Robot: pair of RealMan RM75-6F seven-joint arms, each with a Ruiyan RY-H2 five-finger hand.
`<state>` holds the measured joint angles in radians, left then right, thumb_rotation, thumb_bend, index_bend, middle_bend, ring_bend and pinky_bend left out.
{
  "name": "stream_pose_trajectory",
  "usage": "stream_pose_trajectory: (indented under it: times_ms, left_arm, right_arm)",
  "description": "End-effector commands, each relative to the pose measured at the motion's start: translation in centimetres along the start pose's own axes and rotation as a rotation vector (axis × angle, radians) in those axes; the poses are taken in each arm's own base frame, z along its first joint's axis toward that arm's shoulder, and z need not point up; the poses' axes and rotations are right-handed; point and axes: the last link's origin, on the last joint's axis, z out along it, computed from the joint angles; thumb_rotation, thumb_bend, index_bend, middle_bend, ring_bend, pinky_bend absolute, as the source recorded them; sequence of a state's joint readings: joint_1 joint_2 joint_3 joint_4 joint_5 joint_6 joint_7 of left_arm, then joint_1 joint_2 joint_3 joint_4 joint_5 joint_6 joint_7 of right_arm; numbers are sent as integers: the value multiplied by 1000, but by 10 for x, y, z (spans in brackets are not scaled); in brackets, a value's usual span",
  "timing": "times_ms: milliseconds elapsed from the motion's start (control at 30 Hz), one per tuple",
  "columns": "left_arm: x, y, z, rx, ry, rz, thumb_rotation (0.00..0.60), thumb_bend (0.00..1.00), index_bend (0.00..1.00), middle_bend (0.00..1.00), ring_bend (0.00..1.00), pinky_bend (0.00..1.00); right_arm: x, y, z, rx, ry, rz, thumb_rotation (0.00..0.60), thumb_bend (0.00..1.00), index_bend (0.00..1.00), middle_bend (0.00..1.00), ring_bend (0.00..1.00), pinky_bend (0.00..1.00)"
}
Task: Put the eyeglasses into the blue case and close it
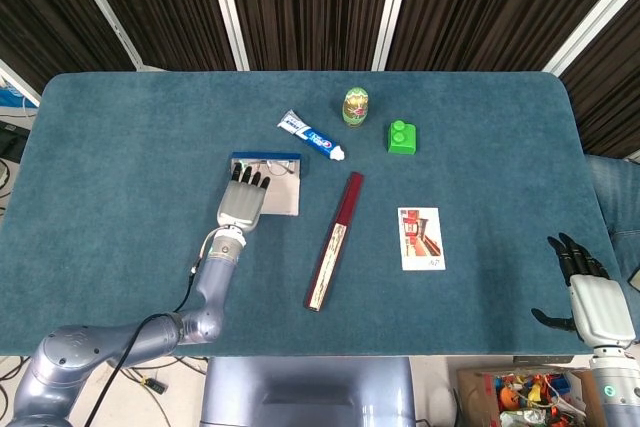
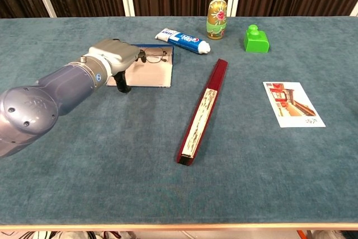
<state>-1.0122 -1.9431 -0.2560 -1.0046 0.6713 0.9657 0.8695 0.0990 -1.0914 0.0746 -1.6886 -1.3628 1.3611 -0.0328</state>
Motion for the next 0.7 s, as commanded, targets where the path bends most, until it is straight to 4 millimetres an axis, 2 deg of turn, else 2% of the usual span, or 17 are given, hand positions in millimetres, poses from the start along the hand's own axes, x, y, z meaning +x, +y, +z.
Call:
stream_pose_trajectory:
  times_ms: [33, 433, 700]
  left_arm:
    - [0, 0, 1, 1, 1, -2, 600, 203, 189, 177, 51, 46]
    - [1, -2, 3, 9, 10, -4, 600, 395, 205, 174, 51, 46]
    - [5, -3, 6, 26, 25, -7, 600, 405, 266, 173, 51, 46]
  right_arm:
    - [0, 0, 0, 1, 1, -1, 600, 64, 38, 0, 90, 180]
    - [0, 0, 0, -1, -2, 2, 600, 64, 39, 0, 90, 180]
    - [0, 0, 0, -4, -3, 2, 600, 63, 40, 0, 90, 180]
